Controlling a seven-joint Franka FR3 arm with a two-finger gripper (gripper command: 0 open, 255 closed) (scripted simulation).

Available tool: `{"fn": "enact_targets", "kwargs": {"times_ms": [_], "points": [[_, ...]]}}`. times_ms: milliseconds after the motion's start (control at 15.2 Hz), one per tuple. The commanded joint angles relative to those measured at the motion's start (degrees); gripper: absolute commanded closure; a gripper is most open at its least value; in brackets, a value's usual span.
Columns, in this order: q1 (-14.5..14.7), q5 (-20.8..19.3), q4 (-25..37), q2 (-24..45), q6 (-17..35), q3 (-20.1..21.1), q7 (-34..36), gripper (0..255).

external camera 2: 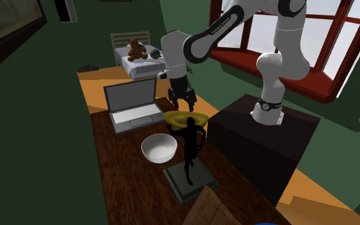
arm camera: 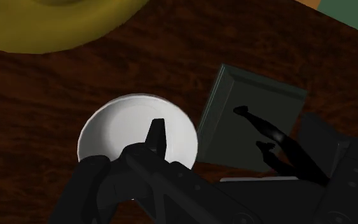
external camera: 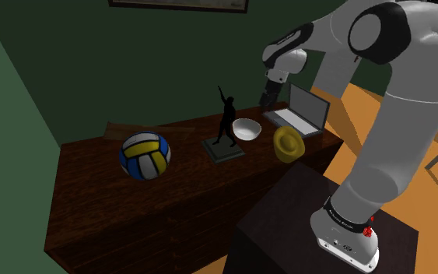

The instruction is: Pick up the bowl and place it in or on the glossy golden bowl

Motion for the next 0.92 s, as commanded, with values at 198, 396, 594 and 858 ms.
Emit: {"fn": "enact_targets", "kwargs": {"times_ms": [198, 396, 594, 858], "points": [[-4.04, 5.46, 9.52, 11.73, -0.22, 0.88, -5.64, 0], [-6.87, 7.93, 16.45, 18.78, -1.13, 1.96, -7.78, 0], [-9.81, 9.81, 24.33, 25.96, -2.53, 3.15, -9.11, 0], [-13.92, 11.42, 36.88, 36.1, -5.33, 4.77, -9.63, 0]]}}
